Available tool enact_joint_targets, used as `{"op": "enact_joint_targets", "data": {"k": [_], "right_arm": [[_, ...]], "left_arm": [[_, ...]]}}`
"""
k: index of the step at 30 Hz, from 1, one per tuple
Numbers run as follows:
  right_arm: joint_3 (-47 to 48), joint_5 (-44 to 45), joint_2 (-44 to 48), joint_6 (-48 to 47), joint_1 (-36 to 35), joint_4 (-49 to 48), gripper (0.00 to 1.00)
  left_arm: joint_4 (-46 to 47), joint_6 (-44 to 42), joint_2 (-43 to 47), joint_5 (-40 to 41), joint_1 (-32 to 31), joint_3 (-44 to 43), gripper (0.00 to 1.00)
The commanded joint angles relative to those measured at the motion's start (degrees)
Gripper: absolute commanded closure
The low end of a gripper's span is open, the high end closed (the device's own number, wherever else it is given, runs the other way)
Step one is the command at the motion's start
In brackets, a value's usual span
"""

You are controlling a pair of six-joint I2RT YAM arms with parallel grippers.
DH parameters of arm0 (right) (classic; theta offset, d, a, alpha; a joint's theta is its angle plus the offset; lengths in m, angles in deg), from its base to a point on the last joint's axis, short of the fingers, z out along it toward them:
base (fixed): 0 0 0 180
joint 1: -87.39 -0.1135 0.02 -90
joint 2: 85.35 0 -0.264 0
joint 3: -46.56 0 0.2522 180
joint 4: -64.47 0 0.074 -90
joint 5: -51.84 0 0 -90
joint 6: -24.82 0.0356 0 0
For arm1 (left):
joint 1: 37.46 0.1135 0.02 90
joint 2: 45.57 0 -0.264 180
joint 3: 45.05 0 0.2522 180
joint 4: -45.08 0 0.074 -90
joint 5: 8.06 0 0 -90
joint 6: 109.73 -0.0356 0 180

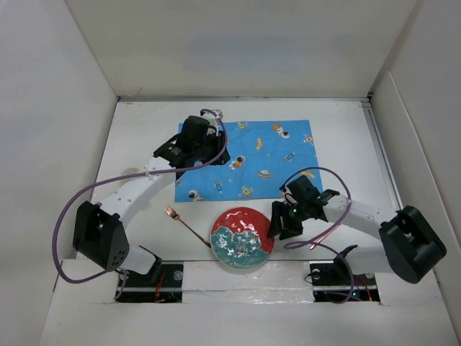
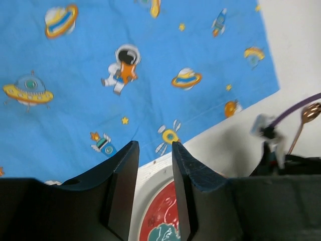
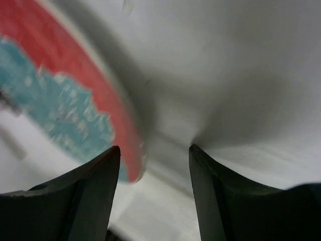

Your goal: Set the dinner table for one person

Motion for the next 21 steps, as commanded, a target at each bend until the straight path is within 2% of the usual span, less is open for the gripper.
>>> {"op": "enact_joint_targets", "data": {"k": [1,3,11,13,14,15,16,20,21], "right_arm": [[-1.0,-10.7,-3.7,-2.1,0.4,-9.6,0.38],[-2.7,-13.5,-7.8,-0.5,0.4,-16.3,0.42],[-6.0,-14.8,-15.7,2.4,1.5,-26.8,0.57],[-6.8,-15.0,-17.9,2.0,2.9,-28.4,0.75],[-6.9,-15.3,-18.4,1.2,3.6,-28.4,0.83],[-6.9,-15.8,-18.7,0.5,5.1,-28.2,0.96],[-7.0,-16.6,-18.3,-0.2,6.0,-27.7,1.00],[-4.4,-17.1,-11.1,-4.6,9.5,-18.4,1.00],[-2.9,-17.2,-9.1,-5.3,9.5,-13.2,1.00]], "left_arm": [[0.2,0.3,4.0,0.9,0.5,-5.5,0.70],[-1.2,0.1,4.6,1.7,1.0,-8.6,0.68],[-3.2,0.5,8.2,4.2,2.8,-10.1,0.67],[-3.5,0.3,8.8,5.7,2.9,-11.0,0.66],[-3.7,0.3,9.0,6.1,2.9,-11.9,0.66],[-4.0,0.1,9.0,6.8,2.9,-12.7,0.66],[-4.3,-0.1,9.1,7.1,2.9,-13.9,0.65],[-4.7,-0.5,9.8,9.2,2.9,-15.9,0.63],[-4.7,-0.7,9.9,11.6,2.9,-16.2,0.62]]}}
